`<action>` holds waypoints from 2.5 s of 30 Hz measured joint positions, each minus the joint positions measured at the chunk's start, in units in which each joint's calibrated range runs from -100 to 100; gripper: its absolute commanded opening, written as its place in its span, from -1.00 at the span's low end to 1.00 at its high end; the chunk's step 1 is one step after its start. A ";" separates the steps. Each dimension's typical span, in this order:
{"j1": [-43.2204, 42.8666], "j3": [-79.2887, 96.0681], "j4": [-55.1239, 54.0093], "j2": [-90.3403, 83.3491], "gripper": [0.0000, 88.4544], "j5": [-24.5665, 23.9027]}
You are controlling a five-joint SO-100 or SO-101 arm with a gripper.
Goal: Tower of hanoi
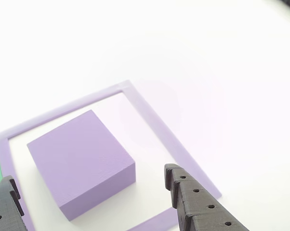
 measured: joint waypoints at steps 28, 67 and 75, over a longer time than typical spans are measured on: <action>0.49 -11.84 -12.68 20.68 -0.03 0.00; -2.87 -15.67 -14.85 25.92 -0.25 0.00; -2.87 -15.67 -14.85 25.92 -0.40 0.00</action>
